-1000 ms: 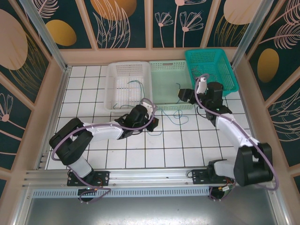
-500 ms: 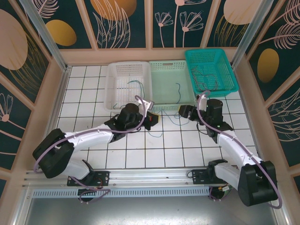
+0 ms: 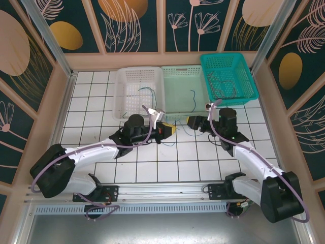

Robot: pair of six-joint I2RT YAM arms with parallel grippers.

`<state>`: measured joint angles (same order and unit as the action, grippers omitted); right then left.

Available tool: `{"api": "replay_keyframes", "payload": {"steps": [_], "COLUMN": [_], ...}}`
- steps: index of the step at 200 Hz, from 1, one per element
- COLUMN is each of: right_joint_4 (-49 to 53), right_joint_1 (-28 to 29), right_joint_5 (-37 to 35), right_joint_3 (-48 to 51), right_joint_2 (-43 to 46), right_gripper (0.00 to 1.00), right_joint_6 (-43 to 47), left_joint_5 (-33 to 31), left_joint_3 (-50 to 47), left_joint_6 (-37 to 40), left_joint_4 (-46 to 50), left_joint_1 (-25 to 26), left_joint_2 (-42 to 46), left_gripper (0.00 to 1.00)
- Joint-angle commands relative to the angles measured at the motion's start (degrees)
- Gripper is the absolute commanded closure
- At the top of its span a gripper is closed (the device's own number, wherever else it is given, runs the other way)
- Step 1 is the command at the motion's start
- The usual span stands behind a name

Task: Untangle the cables

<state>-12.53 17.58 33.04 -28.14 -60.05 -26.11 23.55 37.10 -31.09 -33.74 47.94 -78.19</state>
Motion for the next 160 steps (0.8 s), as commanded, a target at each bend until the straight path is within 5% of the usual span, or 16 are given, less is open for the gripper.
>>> {"api": "replay_keyframes", "payload": {"steps": [1, 72, 160], "right_joint_4": [-4.8, -18.1, -17.1], "right_joint_1": [0.9, 4.1, 6.5], "right_joint_5": [-0.5, 2.4, 6.9], "right_joint_3": [1.8, 3.7, -1.0], "right_joint_2": [-0.1, -9.1, -16.8], "right_gripper": [0.35, 0.33, 0.32], "right_joint_6": [-1.8, -11.9, -20.8], "left_joint_5": [1.9, 4.4, 4.2], "left_joint_3": [-0.5, -0.8, 0.6], "left_joint_6": [-1.5, -1.8, 0.6], "left_joint_4": [-6.0, -7.1, -4.4], "left_joint_1": [0.0, 0.1, 0.0], "left_joint_2": [2.3, 1.8, -0.4], "left_gripper": [0.97, 0.96, 0.97]}}
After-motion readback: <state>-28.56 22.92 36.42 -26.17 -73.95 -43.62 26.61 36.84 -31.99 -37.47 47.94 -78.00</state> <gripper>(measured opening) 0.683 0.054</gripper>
